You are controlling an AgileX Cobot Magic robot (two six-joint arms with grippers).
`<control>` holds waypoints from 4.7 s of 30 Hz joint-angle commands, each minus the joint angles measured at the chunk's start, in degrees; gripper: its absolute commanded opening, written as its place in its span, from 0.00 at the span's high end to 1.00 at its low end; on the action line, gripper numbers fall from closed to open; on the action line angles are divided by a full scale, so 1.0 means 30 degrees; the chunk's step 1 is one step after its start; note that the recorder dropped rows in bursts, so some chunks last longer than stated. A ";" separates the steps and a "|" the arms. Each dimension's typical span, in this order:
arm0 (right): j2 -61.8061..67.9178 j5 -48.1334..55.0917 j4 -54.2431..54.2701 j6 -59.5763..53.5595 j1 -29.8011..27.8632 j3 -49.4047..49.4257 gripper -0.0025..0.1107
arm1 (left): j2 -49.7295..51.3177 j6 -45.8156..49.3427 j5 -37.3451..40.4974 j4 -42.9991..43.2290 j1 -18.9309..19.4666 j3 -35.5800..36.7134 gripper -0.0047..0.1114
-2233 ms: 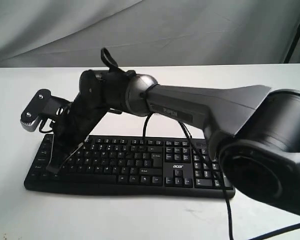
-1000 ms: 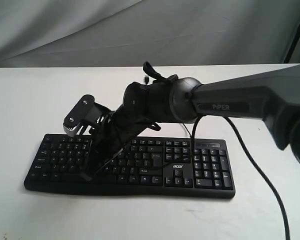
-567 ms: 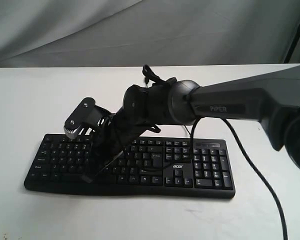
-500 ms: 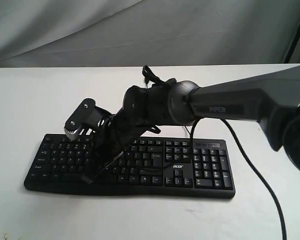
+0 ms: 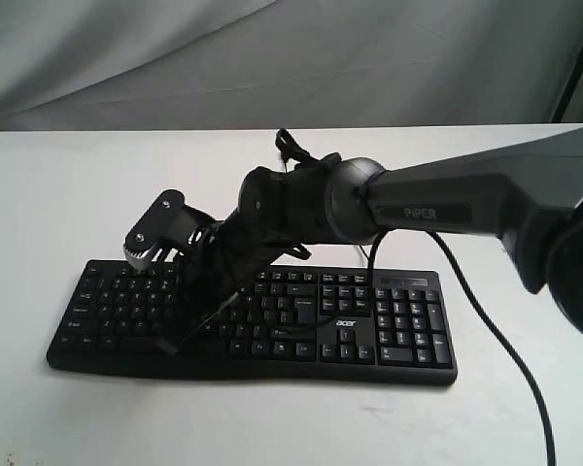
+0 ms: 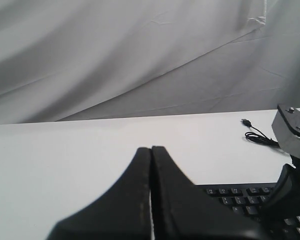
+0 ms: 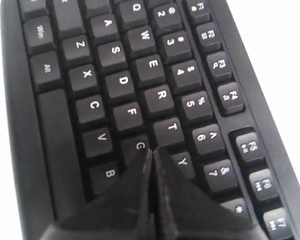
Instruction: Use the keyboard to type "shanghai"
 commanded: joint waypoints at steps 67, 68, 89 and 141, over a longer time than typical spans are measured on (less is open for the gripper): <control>-0.1200 0.0673 -0.2925 0.3163 0.0619 0.0706 0.98 | -0.0047 -0.0051 -0.0114 0.0000 -0.0123 0.0033 0.96; -0.1200 0.0586 -0.2925 0.3163 0.0619 0.0821 0.98 | -0.0047 -0.0051 -0.0114 0.0000 -0.0123 0.0033 0.96; -0.1469 -0.0287 -0.2171 0.2273 0.0619 0.0647 0.98 | -0.0047 -0.0051 -0.0114 0.0000 -0.0123 0.0033 0.96; -0.0132 0.1445 -0.3913 0.3665 0.0249 -0.1266 0.98 | -0.0047 -0.0051 -0.0114 0.0000 -0.0123 0.0033 0.96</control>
